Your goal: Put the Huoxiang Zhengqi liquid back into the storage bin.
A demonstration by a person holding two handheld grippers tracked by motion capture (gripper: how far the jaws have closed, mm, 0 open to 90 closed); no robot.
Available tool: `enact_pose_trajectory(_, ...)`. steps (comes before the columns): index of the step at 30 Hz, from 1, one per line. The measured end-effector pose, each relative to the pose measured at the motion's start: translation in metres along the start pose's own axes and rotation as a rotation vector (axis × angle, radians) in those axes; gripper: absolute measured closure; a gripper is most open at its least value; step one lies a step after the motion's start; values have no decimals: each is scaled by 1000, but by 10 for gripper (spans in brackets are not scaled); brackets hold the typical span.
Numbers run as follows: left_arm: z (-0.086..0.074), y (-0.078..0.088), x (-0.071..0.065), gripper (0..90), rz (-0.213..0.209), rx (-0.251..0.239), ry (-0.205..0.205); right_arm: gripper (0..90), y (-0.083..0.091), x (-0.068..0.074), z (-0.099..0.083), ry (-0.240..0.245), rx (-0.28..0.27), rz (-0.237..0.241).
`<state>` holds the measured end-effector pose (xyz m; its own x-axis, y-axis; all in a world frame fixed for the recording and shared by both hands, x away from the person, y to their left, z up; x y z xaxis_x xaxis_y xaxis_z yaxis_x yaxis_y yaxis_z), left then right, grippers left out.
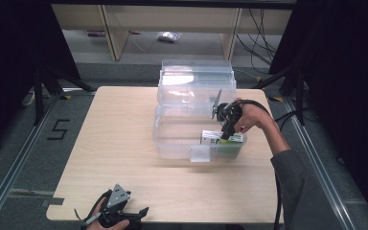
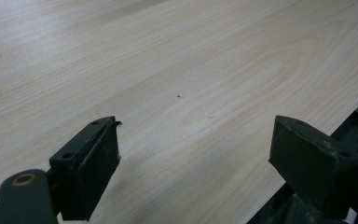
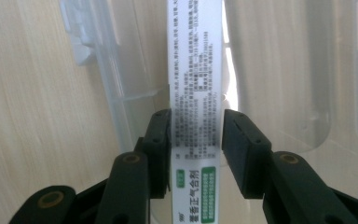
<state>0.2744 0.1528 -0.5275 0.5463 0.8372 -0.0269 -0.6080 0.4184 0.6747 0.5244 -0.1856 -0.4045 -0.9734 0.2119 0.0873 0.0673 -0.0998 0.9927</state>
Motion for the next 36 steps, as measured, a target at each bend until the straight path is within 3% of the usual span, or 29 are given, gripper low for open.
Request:
enact_pose_trajectory(4, 0, 0, 0, 151, -3, 0, -2, 625, 9, 2, -4, -20, -15, -15)
enact_pose_trajectory(5, 0, 0, 0, 151, 1, 1, -1, 621, 10, 1, -4, 4, -24, -12)
enact_pose_trajectory(7, 0, -1, 0, 151, 1, -1, -4, 614, 14, 1, -5, 1, -38, -18)
enact_pose_trajectory(8, 0, -1, 0, 151, 1, -2, -3, 611, 16, 3, -6, -22, -49, -27)
enact_pose_trajectory(16, 0, -1, 0, 151, 4, -3, -5, 578, 28, 8, -13, -30, -118, -50)
enact_pose_trajectory(20, 0, -1, -1, 151, 2, -6, 2, 533, 32, 11, -18, -98, -191, -59)
enact_pose_trajectory(24, 0, -2, 0, 151, 1, -8, 1, 501, 34, 12, -19, -95, -223, -62)
enact_pose_trajectory(26, 1, -2, 0, 151, 1, -9, 2, 476, 36, 15, -21, -141, -233, -72)
enact_pose_trajectory(28, 1, -2, -1, 151, -12, -13, 0, 469, 38, 14, -21, -118, -255, -88)
enact_pose_trajectory(29, 1, -2, -2, 151, -7, -17, 18, 461, 39, 15, -21, -133, -269, -93)
enact_pose_trajectory(30, 0, -2, 0, 151, 1, -5, 4, 452, 40, 17, -21, -156, -281, -97)
enact_pose_trajectory(31, 1, -2, -1, 151, 1, -6, 6, 435, 42, 18, -22, -146, -312, -102)
enact_pose_trajectory(36, 1, -2, -1, 151, -1, -5, 8, 397, 41, 23, -23, -174, -350, -107)
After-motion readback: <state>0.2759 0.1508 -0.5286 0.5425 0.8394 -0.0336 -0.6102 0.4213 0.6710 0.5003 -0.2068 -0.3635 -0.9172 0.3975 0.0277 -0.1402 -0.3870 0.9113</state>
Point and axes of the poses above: each handheld gripper's, and its own axes: y roughly backward along the jaws, z roughly out of its top, x roughly to its left, the point moved 3 cm from there along -y, roughly forward along the jaws, and after that the axes turned 7 degrees about z, right-handed, at the moved point
